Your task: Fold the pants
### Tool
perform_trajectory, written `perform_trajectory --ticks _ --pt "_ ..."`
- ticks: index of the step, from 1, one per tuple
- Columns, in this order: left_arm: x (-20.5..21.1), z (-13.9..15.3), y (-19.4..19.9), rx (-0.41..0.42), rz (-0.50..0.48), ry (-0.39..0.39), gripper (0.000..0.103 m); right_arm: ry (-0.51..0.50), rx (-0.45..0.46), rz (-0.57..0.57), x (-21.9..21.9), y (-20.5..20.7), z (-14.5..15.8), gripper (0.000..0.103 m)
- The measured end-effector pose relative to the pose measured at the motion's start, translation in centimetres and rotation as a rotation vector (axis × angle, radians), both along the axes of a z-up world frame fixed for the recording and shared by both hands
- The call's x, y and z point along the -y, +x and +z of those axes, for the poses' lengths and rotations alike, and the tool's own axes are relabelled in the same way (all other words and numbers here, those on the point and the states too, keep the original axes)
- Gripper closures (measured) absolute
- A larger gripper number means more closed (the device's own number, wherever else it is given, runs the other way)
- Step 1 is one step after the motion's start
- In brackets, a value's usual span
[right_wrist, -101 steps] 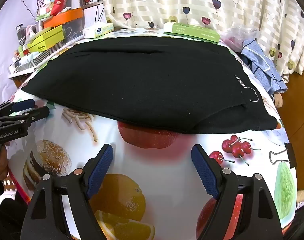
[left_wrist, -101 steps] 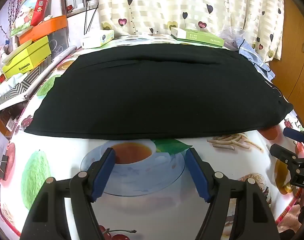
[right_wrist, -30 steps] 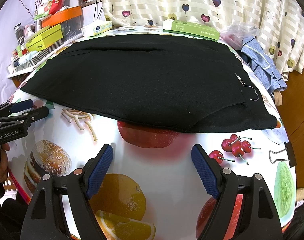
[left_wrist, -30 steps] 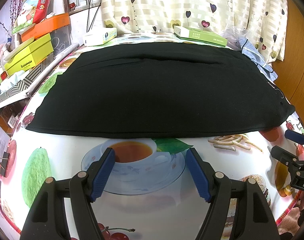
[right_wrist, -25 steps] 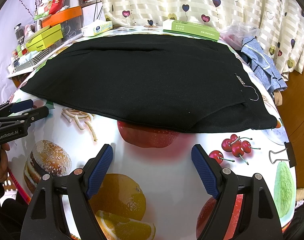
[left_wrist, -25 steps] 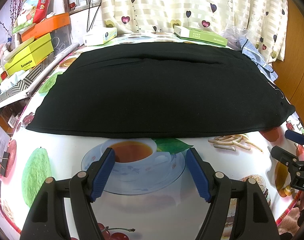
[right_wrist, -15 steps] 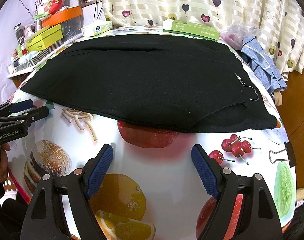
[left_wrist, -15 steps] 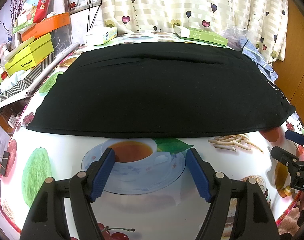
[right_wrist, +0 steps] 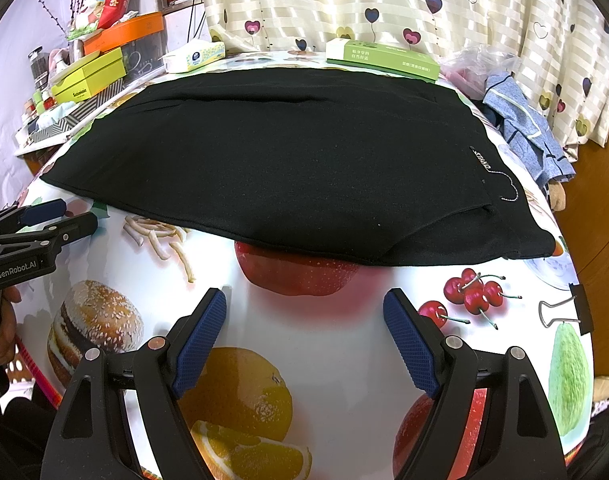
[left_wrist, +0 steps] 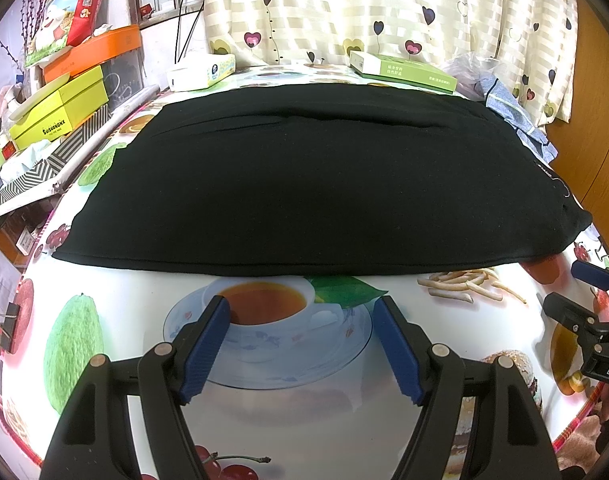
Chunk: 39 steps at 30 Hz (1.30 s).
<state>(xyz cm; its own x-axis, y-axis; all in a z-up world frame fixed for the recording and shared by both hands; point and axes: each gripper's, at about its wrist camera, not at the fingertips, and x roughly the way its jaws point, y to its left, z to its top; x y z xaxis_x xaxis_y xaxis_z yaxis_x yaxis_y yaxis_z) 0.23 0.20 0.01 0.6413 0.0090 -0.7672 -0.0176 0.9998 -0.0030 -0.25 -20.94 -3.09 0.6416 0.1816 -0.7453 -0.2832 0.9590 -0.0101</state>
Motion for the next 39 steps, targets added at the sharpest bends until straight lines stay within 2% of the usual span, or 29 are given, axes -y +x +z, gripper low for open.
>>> perform_trajectory --ticks 23,35,39 --pt "-0.58 -0.53 -0.53 0.006 0.0 -0.003 0.027 0.0 0.002 0.003 0.14 0.31 0.12 0.022" --pt "-0.53 -0.29 -0.5 0.008 -0.009 -0.001 0.027 -0.005 -0.012 0.072 0.25 0.15 0.06 0.022" --pt "-0.56 -0.11 -0.28 -0.014 -0.017 -0.004 0.028 -0.002 -0.018 0.109 -0.05 -0.15 0.38 0.022"
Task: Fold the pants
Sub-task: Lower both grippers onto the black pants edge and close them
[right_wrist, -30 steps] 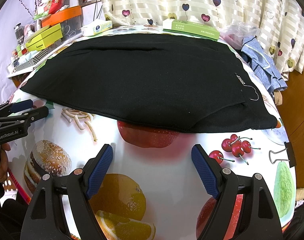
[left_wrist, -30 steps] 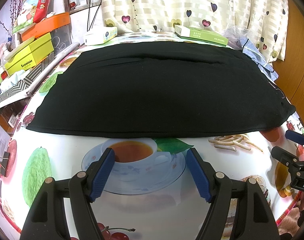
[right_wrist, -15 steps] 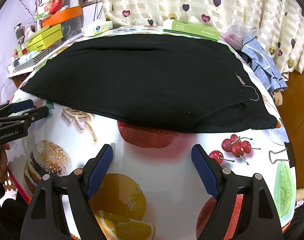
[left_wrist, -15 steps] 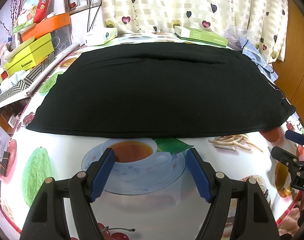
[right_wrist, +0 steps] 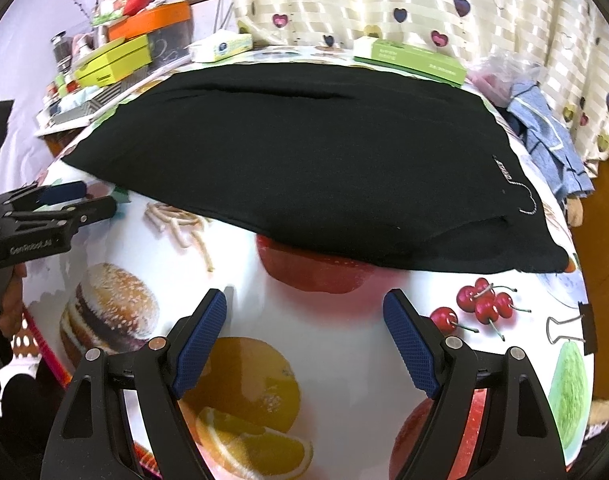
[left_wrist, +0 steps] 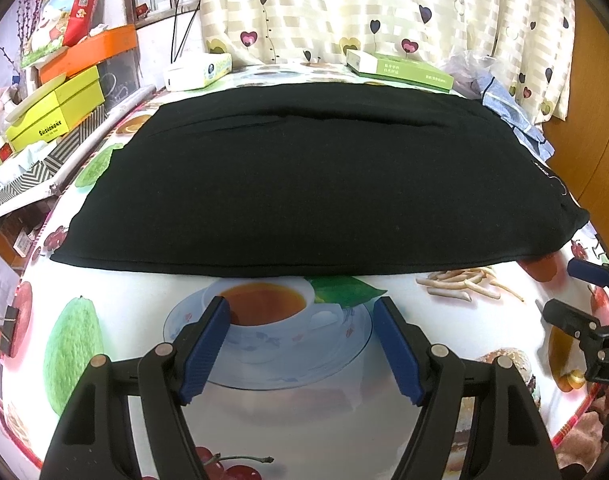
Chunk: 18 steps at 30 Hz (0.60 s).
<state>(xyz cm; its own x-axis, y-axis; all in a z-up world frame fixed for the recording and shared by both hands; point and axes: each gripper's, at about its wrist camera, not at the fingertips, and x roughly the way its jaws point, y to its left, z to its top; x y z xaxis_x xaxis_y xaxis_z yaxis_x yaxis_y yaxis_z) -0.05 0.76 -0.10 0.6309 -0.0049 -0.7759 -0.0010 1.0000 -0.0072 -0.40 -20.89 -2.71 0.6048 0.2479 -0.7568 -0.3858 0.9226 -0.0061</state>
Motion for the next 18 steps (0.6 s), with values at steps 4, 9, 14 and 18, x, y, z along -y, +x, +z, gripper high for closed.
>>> perform_trajectory --ticks 4,9,14,18 --pt "-0.1 0.8 -0.1 0.009 -0.016 -0.019 0.029 0.011 0.02 0.029 -0.3 0.0 1.1 0.022" --pt "-0.4 2.5 0.6 0.038 -0.034 -0.017 0.029 -0.008 0.055 0.081 -1.0 1.4 2.8 0.022" --pt "-1.3 4.1 2.8 0.069 -0.049 0.013 0.029 -0.009 0.082 0.149 -1.8 4.1 4.4 0.022" --pt "-2.3 5.1 5.1 0.082 -0.053 0.004 0.029 -0.012 0.092 0.19 -2.2 6.7 5.3 0.022"
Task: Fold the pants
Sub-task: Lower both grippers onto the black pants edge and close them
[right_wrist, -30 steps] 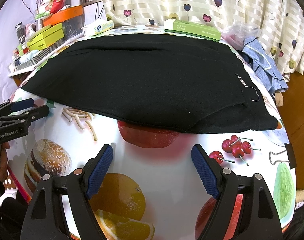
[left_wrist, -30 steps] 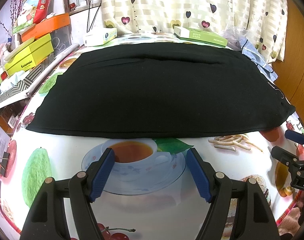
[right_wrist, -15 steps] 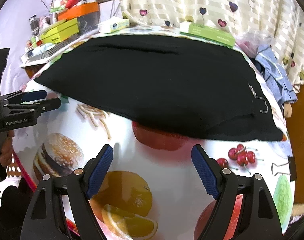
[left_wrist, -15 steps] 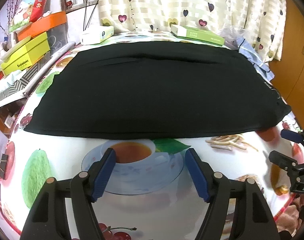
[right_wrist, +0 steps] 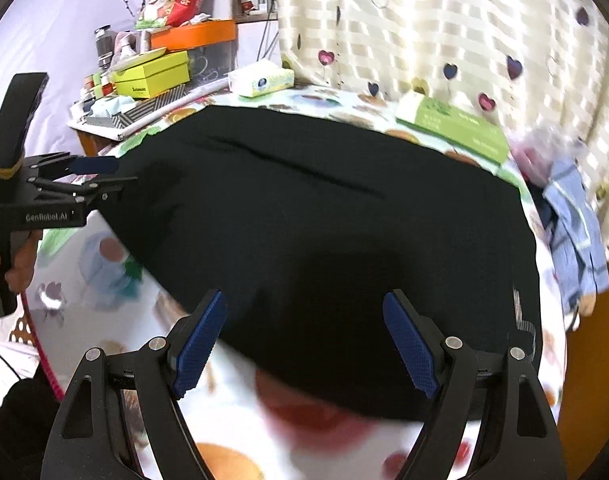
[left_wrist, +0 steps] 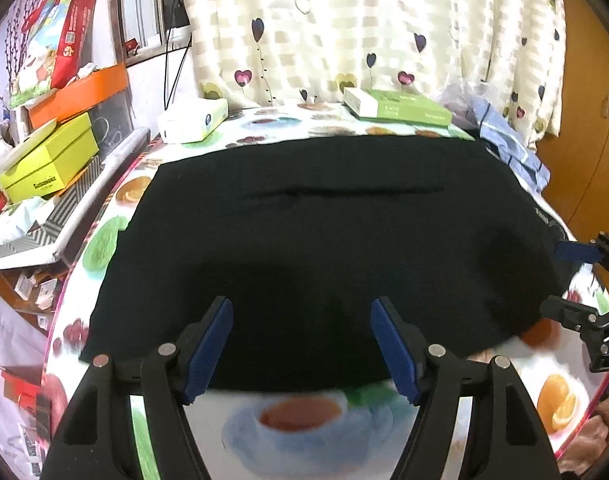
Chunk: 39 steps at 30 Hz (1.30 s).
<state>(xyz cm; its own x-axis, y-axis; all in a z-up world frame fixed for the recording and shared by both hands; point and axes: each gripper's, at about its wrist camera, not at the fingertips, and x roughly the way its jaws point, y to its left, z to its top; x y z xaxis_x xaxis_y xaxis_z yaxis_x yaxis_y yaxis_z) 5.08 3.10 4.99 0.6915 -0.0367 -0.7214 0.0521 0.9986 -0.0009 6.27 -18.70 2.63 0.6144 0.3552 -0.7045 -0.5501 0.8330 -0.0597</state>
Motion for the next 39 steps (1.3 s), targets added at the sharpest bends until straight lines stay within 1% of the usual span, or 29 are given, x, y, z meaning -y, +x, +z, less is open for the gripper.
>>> perform_trajectory --ticks 2,4,9,13,19,21,24,28,33,36,39 --pt "-0.6 0.4 1.2 0.003 -0.011 -0.028 0.029 0.008 -0.003 0.028 0.0 1.5 0.6 0.022" --pt "-1.3 0.9 2.8 0.008 -0.012 -0.034 0.029 0.011 -0.002 0.048 0.0 3.1 1.1 0.022" --pt "-3.2 2.0 7.3 0.01 -0.013 -0.025 0.029 0.03 -0.019 0.078 0.3 7.8 2.2 0.022" --pt "-4.3 2.1 11.0 -0.002 -0.022 -0.008 0.029 0.021 -0.039 0.088 0.2 12.1 2.5 0.022" --pt "-4.7 0.5 16.5 -0.068 -0.076 0.039 0.029 -0.026 -0.054 0.117 -0.7 18.3 2.3 0.022" --pt "-4.8 -0.1 18.2 -0.08 -0.077 0.059 0.029 -0.039 -0.066 0.117 -0.9 20.2 1.9 0.022" --pt "-5.5 -0.9 20.7 -0.093 -0.068 0.062 0.029 -0.049 -0.078 0.102 -1.1 23.1 1.4 0.022" --pt "-6.5 -1.9 23.7 -0.108 -0.045 0.04 0.029 -0.061 -0.095 0.098 -1.3 26.5 0.3 0.022" --pt "-6.9 -2.9 26.3 -0.115 -0.065 0.046 0.029 -0.074 -0.118 0.102 -1.4 30.0 -1.1 0.022" --pt "-6.9 -3.3 27.3 -0.117 -0.077 0.066 0.029 -0.082 -0.128 0.095 -1.3 31.5 -1.8 0.022" --pt "-6.9 -4.0 28.2 -0.141 -0.086 0.08 0.029 -0.096 -0.151 0.083 -0.9 32.7 -2.5 0.022"
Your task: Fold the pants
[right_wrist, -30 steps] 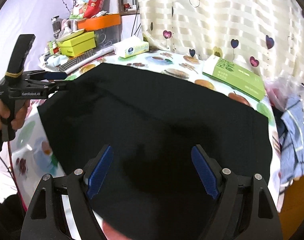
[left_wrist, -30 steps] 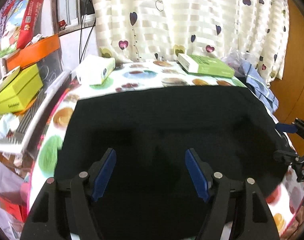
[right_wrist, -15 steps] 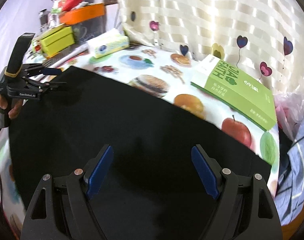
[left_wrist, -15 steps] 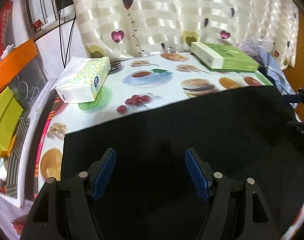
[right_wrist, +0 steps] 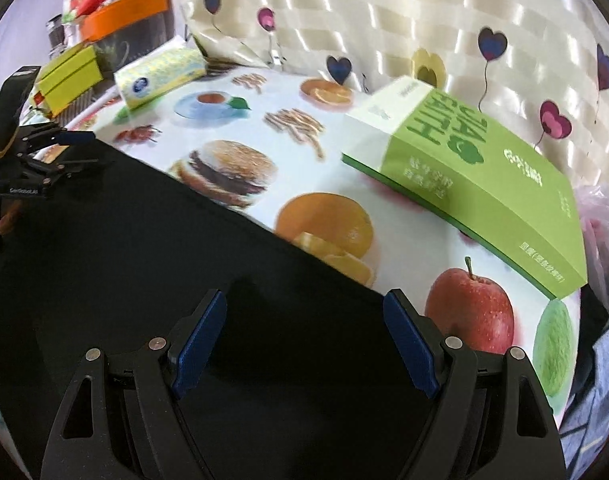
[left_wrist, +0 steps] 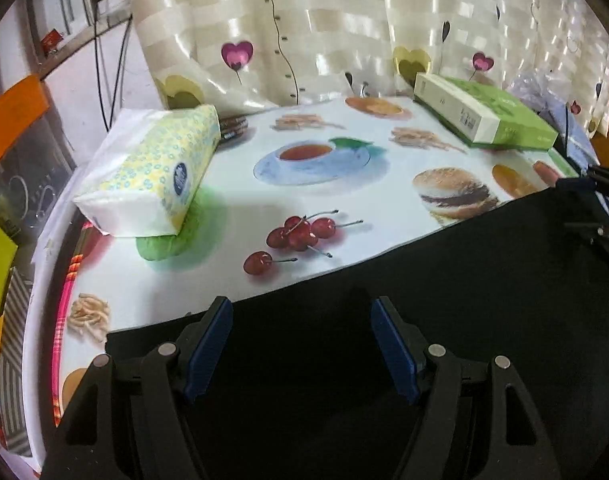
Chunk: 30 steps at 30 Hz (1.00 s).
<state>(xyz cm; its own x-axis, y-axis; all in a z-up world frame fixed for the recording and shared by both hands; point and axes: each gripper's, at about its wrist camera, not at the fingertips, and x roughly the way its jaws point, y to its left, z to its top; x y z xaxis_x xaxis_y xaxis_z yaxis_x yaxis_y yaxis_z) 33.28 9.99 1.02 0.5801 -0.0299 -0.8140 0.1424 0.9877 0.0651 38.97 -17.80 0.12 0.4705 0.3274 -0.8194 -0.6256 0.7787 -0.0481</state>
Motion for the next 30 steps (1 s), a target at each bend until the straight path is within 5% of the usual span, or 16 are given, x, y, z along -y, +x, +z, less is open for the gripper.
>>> perform_trajectory --ticks 7,8,9,11,17,20,23,24,30 --pt "-0.1 -0.8 0.5 -0.015 -0.027 -0.015 0.028 -0.003 -0.033 0.006 0.3 0.8 -0.4 0.025" --pt "0.0 -0.8 0.4 -0.012 -0.034 -0.011 0.028 -0.003 -0.029 0.008 0.4 0.7 -0.2 0.036" --pt "0.0 -0.9 0.3 -0.011 -0.037 -0.01 0.03 0.0 -0.022 0.007 0.4 0.7 -0.1 0.062" --pt "0.2 -0.9 0.2 -0.011 -0.05 -0.018 0.036 0.011 -0.021 0.021 0.5 0.5 0.2 0.076" --pt "2.7 -0.7 -0.9 -0.004 -0.14 0.001 0.098 -0.047 0.04 0.038 -0.8 -0.6 0.2 0.085" --pt "3.9 -0.7 -1.2 0.015 -0.13 0.069 0.099 -0.05 0.073 0.035 -0.8 -1.3 0.9 0.086" --pt "3.5 0.2 -1.7 0.049 -0.104 0.057 0.099 -0.026 0.125 0.037 -0.5 -2.7 2.6 0.087" --pt "3.4 0.8 -2.1 0.07 -0.095 0.054 0.099 -0.017 0.146 0.038 -0.3 -3.4 3.4 0.097" --pt "3.3 5.1 -6.5 0.211 -0.068 0.022 0.099 0.034 0.269 0.038 0.6 -9.0 7.0 0.097"
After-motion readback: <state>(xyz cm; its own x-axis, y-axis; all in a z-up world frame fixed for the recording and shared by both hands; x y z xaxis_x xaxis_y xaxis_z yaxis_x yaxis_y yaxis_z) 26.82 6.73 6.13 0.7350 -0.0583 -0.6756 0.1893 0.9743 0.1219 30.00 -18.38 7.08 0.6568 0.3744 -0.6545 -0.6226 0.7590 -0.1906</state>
